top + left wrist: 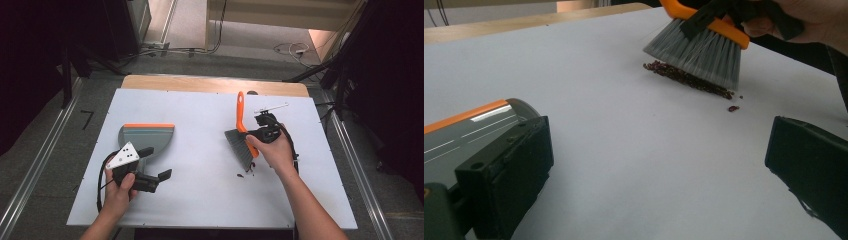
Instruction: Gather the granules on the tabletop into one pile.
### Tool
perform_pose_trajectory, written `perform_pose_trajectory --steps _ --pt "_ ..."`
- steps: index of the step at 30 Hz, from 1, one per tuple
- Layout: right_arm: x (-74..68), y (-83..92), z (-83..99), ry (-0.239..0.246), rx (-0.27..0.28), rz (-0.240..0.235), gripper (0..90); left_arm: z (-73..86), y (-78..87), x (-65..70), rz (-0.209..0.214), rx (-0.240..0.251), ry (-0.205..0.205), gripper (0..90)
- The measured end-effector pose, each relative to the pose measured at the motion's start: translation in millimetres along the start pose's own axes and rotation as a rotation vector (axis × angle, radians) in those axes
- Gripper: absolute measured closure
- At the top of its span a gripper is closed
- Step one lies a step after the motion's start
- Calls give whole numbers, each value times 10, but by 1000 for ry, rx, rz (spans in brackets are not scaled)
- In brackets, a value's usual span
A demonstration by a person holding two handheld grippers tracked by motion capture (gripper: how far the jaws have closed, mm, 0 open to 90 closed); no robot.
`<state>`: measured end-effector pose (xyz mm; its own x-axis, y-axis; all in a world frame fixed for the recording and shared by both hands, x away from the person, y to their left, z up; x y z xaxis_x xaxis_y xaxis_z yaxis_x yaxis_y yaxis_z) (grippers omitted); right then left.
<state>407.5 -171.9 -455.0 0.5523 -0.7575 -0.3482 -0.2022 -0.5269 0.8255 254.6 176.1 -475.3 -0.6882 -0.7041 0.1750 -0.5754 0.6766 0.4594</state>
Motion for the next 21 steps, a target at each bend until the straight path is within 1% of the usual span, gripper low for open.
perform_pose_trajectory --steps 1,3,5,6,7,8,9,11,13,14,15,16,17,19,21 --pt "-32 42 -2 47 0 -5 683 1 0 -4 0 -1 0 0" --pt "-92 125 13 136 -16 2 683 2 -2 -5 1 -2 0 0" --pt "-150 195 56 233 -54 1 683 3 -3 -1 1 -2 -1 0" --pt "-182 226 92 293 -66 -6 683 3 -4 0 0 -3 -2 0" --pt "-209 252 136 339 -81 -9 683 3 -5 0 1 -4 -3 0" --pt "-229 271 181 377 -102 -14 683 4 -7 -2 0 -7 -3 0" --pt "-245 279 227 410 -116 -28 683 3 -10 -3 -1 -6 -2 0" --pt "-257 285 319 452 -149 -35 683 3 -15 -1 1 -5 2 0" --pt "-275 269 417 525 -167 -36 684 4 -17 -1 0 -11 0 0" --pt "-287 257 467 567 -193 -42 684 5 -21 -1 -1 -11 -3 0" --pt "-304 235 507 587 -209 -51 684 5 -25 1 -1 -11 -3 0" --pt "-319 216 547 595 -226 -59 684 5 -28 2 -1 -11 -3 0" --pt "-339 195 585 617 -241 -77 684 5 -30 2 -1 -11 -1 0" --pt "-362 160 633 621 -263 -103 684 4 -32 1 -1 -10 0 0" --pt "-383 102 679 648 -279 -120 684 4 -32 -1 -2 -10 0 0"
Point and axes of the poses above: each handheld gripper's, and its own axes: y roughly backward along the jaws, z roughly out of its underside, x roughly to its right, the point moved 3 cm from there along -y, roughly forward along the jaws, and after that the axes turned 6 degrees about -x, right-handed, at the moved point
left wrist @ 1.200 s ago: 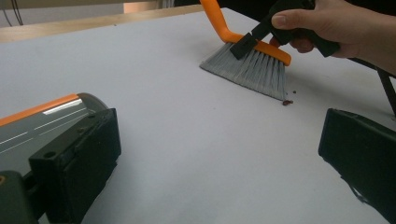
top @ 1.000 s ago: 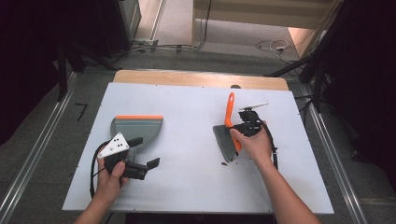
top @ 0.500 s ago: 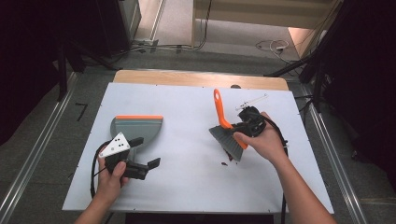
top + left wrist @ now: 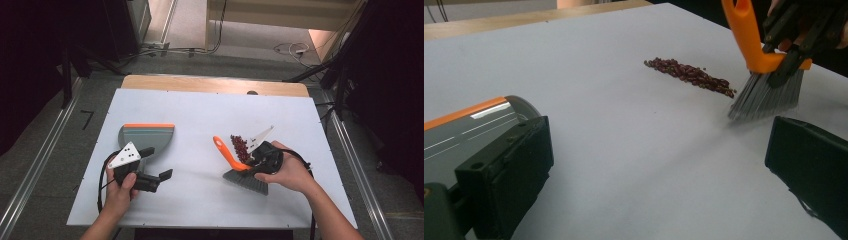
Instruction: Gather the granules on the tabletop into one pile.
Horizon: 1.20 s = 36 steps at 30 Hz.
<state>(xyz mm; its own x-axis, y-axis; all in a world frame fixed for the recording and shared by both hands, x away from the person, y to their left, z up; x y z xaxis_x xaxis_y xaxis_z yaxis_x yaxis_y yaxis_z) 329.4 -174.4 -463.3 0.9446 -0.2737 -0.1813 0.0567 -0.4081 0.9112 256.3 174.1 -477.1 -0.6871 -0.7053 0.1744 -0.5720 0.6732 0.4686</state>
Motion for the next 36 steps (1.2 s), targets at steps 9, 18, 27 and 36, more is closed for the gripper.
perform_pose_trajectory --steps 9,18,27,36 --pt "191 -102 22 49 20 19 676 -1 21 -11 -3 5 3 0" --pt "392 -119 -13 41 28 25 673 -1 26 -4 0 6 -1 0" --pt "625 -108 -105 66 55 36 672 2 25 6 0 3 2 0" --pt "798 -84 -182 74 66 70 671 4 29 10 1 5 0 0"
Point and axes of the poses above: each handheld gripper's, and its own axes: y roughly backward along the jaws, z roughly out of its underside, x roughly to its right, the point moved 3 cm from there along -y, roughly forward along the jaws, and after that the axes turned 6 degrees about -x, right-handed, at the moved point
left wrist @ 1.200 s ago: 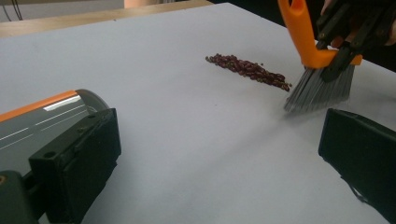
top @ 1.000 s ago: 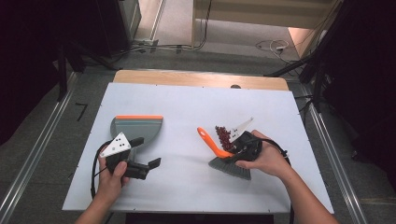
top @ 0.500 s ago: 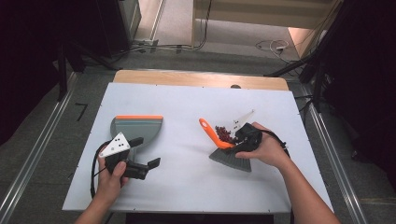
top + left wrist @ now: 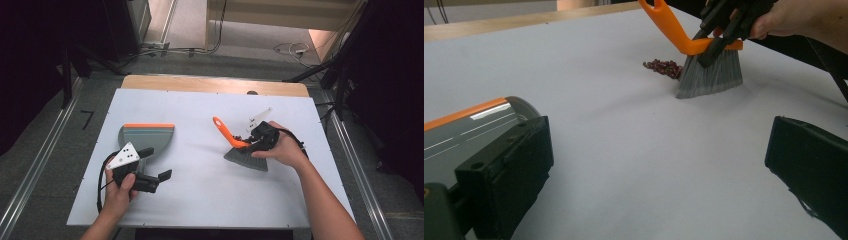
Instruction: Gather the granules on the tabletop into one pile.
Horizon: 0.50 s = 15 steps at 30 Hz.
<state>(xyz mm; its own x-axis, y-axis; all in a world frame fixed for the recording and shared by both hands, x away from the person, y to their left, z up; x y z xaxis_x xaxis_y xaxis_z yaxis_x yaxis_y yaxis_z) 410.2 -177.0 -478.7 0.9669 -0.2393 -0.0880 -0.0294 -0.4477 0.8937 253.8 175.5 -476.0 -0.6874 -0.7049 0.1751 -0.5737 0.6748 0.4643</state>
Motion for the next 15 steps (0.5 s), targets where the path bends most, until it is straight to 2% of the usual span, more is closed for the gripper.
perform_pose_trajectory --steps 2,4,5,7,15 --pt "40 -4 -11 -3 0 1 672 0 3 -2 0 1 -2 0" --pt "80 -16 -34 25 19 1 671 1 3 -1 2 2 -2 0" --pt "86 -9 -39 4 10 9 671 2 3 -2 2 1 -3 0" --pt "122 -14 -51 22 21 8 671 1 3 0 3 -2 -2 0" --pt "232 -18 -50 -6 41 4 671 2 16 3 4 6 -4 0"
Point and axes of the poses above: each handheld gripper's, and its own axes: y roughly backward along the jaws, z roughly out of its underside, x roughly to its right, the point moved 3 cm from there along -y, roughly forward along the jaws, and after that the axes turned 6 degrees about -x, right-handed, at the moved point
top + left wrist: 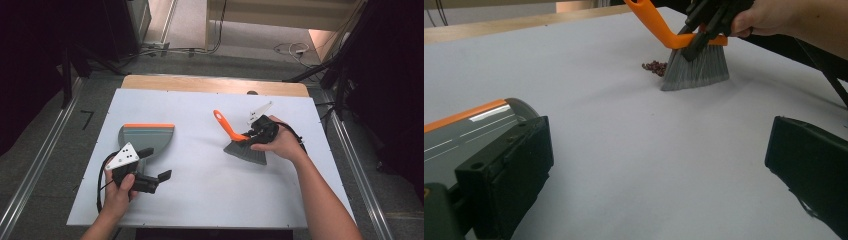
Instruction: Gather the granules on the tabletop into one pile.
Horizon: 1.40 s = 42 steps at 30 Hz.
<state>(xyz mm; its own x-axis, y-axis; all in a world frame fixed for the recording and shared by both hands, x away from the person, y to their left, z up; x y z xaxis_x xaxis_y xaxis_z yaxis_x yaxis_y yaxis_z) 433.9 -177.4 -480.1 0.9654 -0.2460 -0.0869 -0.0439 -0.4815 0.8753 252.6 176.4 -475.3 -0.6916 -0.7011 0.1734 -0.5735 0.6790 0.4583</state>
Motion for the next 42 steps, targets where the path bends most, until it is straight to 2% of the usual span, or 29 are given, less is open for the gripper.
perform_pose_trajectory --steps 12,19,23,27,29,30,31,32,34,37,38,40,42 --pt "122 7 -2 -33 16 4 670 10 7 3 -3 -1 -3 0" --pt "171 -3 -30 -24 23 5 670 12 7 4 -3 -3 -5 0" --pt "195 7 -30 -43 22 11 670 13 10 2 -4 -5 -5 0" --pt "163 29 -42 -70 20 -18 674 15 10 -2 -4 -6 -3 0" --pt "131 49 -54 -68 10 -21 677 15 6 -5 -4 -5 -4 0" --pt "107 64 -62 -77 15 -35 678 15 4 -3 -3 -5 -2 0" --pt "101 79 -74 -62 29 -37 679 15 3 -2 -3 -5 -3 0" --pt "72 114 -81 -86 26 -35 679 15 1 -1 -3 -5 -3 0" --pt "41 185 -105 -71 50 -38 680 15 0 0 -3 -5 -2 0" --pt "4 332 -129 -89 93 -13 680 14 2 -1 -3 -4 -2 0" --pt "-13 382 -130 -111 102 1 680 13 3 -2 -5 -4 -4 0" --pt "-16 465 -113 -139 113 56 680 13 2 -2 -4 -4 -4 0" --pt "-13 532 -74 -194 125 118 680 12 2 -2 -5 -4 -5 0"
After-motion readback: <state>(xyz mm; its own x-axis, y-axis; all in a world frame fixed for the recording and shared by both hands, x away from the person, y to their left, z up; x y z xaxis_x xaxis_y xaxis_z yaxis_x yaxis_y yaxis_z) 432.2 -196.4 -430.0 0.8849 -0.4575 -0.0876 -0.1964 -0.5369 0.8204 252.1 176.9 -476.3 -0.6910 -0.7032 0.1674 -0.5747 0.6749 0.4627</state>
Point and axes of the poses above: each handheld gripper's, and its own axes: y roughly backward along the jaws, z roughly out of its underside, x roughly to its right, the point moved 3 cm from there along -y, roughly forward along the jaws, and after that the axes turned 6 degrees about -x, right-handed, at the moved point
